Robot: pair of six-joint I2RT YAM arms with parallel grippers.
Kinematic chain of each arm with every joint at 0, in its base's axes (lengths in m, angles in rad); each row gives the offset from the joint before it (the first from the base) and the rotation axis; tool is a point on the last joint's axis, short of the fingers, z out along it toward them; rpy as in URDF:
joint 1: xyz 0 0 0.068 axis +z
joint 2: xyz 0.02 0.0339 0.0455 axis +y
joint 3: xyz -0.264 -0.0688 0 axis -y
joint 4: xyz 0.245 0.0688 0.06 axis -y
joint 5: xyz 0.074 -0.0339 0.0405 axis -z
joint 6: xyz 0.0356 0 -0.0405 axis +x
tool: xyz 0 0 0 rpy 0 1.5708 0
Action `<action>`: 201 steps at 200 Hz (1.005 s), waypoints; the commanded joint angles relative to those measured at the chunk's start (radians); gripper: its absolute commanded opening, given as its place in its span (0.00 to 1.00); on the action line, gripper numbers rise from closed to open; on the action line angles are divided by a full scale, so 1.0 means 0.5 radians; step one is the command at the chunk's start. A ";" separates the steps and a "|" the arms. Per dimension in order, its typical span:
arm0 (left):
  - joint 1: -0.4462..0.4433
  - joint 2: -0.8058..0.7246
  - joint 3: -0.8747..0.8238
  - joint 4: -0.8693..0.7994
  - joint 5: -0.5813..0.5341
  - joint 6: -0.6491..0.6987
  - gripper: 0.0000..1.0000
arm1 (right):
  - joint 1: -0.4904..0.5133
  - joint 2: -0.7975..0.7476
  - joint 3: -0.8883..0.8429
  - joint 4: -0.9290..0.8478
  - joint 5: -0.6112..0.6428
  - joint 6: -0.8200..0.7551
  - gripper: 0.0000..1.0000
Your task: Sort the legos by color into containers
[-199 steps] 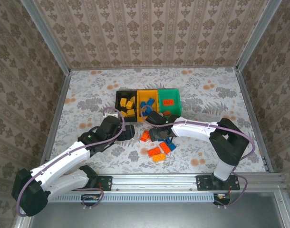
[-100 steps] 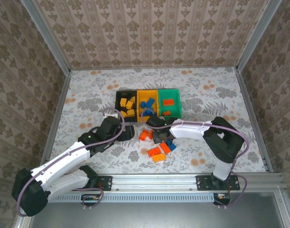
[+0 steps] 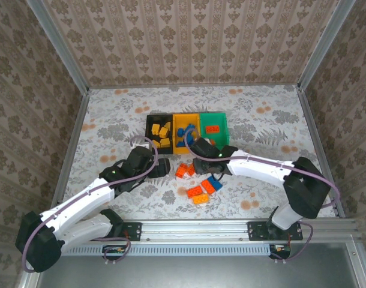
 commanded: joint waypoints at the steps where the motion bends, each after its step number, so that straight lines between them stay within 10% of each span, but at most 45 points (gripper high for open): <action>1: 0.010 -0.006 -0.018 0.024 0.027 -0.031 1.00 | -0.011 -0.042 0.200 -0.074 -0.019 -0.072 0.32; 124: -0.008 -0.101 -0.029 -0.077 0.061 -0.052 1.00 | -0.317 0.974 1.349 -0.212 -0.004 -0.039 0.41; 156: -0.007 -0.153 -0.042 -0.087 0.066 -0.039 1.00 | -0.320 0.974 1.414 -0.225 0.002 -0.062 0.65; 201: -0.009 -0.141 -0.009 -0.077 0.095 0.033 1.00 | -0.276 0.658 1.158 -0.138 -0.014 -0.069 0.74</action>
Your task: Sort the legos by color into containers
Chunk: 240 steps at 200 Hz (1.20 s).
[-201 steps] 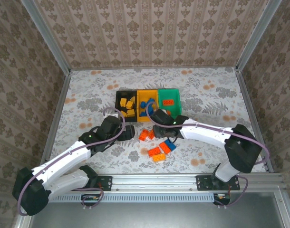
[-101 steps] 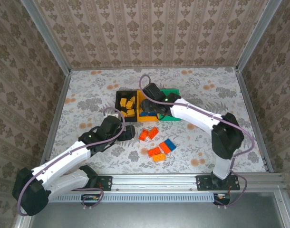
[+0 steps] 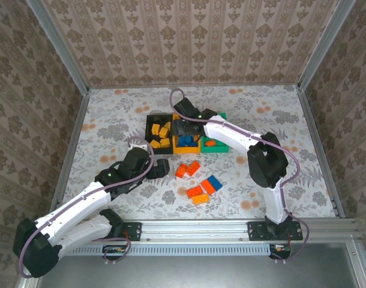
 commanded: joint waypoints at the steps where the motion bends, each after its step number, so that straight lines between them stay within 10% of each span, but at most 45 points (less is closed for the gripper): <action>1: -0.007 -0.008 0.001 -0.025 0.041 0.043 1.00 | 0.036 -0.279 -0.154 0.014 0.022 -0.016 0.74; 113: -0.550 1.060 0.614 0.047 -0.234 0.429 0.76 | -0.073 -1.448 -1.417 0.146 0.098 0.269 0.75; 240: -0.650 1.983 1.244 -0.054 -0.519 0.791 0.74 | -0.309 -1.950 -1.708 0.054 0.068 0.242 0.77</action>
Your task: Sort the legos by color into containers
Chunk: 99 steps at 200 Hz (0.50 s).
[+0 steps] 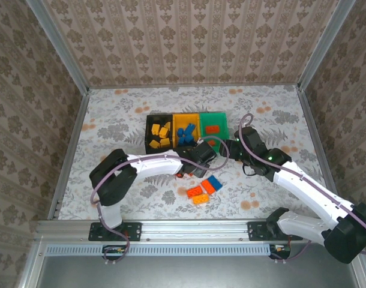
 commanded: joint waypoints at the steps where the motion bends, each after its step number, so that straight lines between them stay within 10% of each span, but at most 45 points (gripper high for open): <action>1: -0.019 0.071 0.066 -0.076 -0.057 0.067 0.73 | -0.025 -0.067 -0.023 -0.046 0.015 0.007 0.77; 99: -0.054 0.125 0.022 -0.071 0.011 0.005 0.41 | -0.148 -0.150 -0.044 -0.062 0.009 -0.021 0.77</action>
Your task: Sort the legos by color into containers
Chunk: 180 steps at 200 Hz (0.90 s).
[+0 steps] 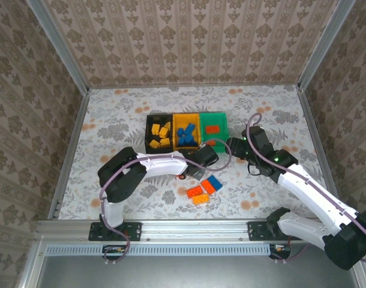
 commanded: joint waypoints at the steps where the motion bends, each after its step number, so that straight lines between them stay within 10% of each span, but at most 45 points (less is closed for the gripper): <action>1: -0.037 -0.006 0.004 -0.047 0.005 -0.014 0.41 | -0.024 -0.051 -0.018 -0.045 0.009 -0.013 0.77; 121: -0.013 -0.417 0.077 -0.043 0.210 -0.095 0.25 | -0.157 -0.211 -0.081 -0.103 0.011 0.028 0.78; 180: 0.261 -0.072 0.676 0.027 0.503 -0.090 0.24 | -0.200 -0.261 -0.126 -0.125 -0.018 0.026 0.78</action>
